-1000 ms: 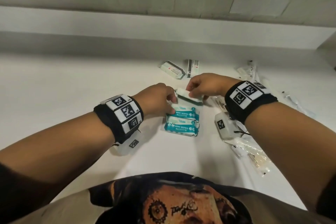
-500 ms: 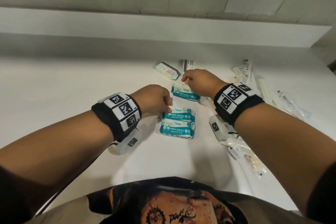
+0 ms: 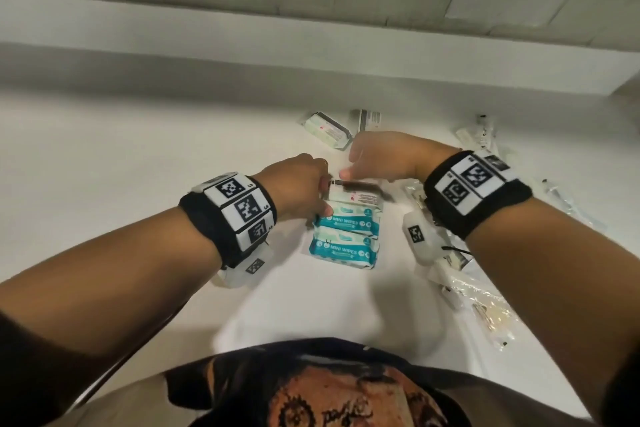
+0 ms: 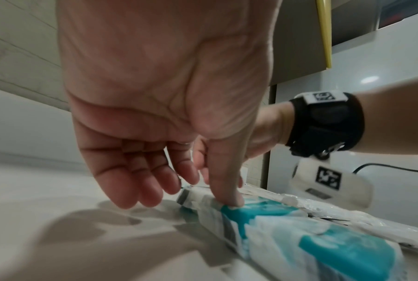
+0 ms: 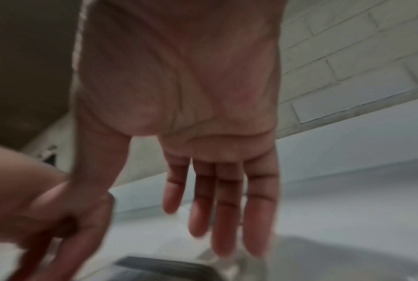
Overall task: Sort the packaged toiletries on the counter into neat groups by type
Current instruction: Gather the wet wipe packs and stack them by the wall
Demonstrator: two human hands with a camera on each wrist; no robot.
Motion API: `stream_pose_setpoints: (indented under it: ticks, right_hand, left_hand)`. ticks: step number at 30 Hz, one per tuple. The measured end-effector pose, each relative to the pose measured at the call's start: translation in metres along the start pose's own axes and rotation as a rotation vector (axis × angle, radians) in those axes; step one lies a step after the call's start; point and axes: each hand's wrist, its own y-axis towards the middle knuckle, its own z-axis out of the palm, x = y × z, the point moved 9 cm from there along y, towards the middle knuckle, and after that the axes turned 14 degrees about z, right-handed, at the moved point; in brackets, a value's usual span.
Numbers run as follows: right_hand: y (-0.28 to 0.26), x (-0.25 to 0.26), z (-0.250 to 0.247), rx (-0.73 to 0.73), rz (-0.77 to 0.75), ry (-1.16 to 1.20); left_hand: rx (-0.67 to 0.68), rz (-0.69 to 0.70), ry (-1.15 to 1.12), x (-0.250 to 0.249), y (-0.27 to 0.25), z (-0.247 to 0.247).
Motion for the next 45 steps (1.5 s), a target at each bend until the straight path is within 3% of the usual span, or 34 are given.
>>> stream_pose_setpoints:
  ticks: [2,4,8,13,17,19,21,23,27,29,31,33,36,40,44,45]
  right_hand:
    - [-0.011,0.003,0.016,0.133,-0.014,-0.143]
    - [-0.010,0.004,0.025,0.093,-0.036,-0.295]
    - [0.004,-0.006,0.014,0.022,-0.021,-0.162]
    - [0.000,0.003,-0.013,-0.304,-0.156,-0.175]
    - [-0.002,0.011,0.013,-0.252,-0.196,-0.402]
    - [-0.001,0.008,0.008,-0.231,-0.155,-0.318]
    - [0.000,0.001,0.004,-0.050,-0.084,-0.087]
    - [0.000,-0.002,0.005,0.062,-0.049,-0.062]
    - [0.009,0.003,0.015,-0.064,-0.075,-0.429]
    - [0.014,0.011,0.016,-0.078,-0.083,-0.386]
    - [0.014,0.018,0.008,-0.033,-0.058,-0.193]
    - [0.009,0.015,0.005,0.085,-0.023,-0.018]
    - [-0.003,0.007,0.022,0.282,-0.012,-0.099]
    - [0.008,0.009,0.015,0.131,-0.025,-0.122]
    - [0.012,0.005,0.017,0.233,0.021,-0.187]
    - [0.014,0.009,0.013,0.196,0.016,-0.225]
  left_hand:
    - [0.011,0.002,0.000,0.001,0.000,0.001]
    - [0.012,0.001,0.004,0.002,0.001,0.001]
    - [0.014,-0.004,0.004,0.003,0.002,0.002]
    - [0.013,-0.005,0.003,0.004,0.001,0.004]
    - [0.023,-0.005,-0.006,0.003,0.001,0.004]
    - [0.005,-0.007,-0.010,0.003,0.000,0.002]
    - [-0.038,-0.006,-0.013,0.002,-0.002,-0.002]
    - [-0.095,0.000,-0.022,0.001,-0.004,-0.007]
    - [-0.152,0.091,-0.009,-0.010,-0.005,-0.009]
    - [-0.137,0.106,-0.032,-0.011,-0.004,-0.008]
    - [-0.110,0.091,-0.071,-0.007,-0.004,-0.005]
    - [-0.093,0.086,-0.084,-0.008,-0.003,-0.004]
    - [-0.075,0.093,-0.091,-0.010,-0.002,-0.002]
    - [-0.084,0.088,-0.096,-0.007,-0.002,-0.004]
    - [-0.066,0.115,-0.104,-0.011,-0.002,-0.004]
    - [-0.040,0.120,-0.110,-0.011,-0.002,-0.001]
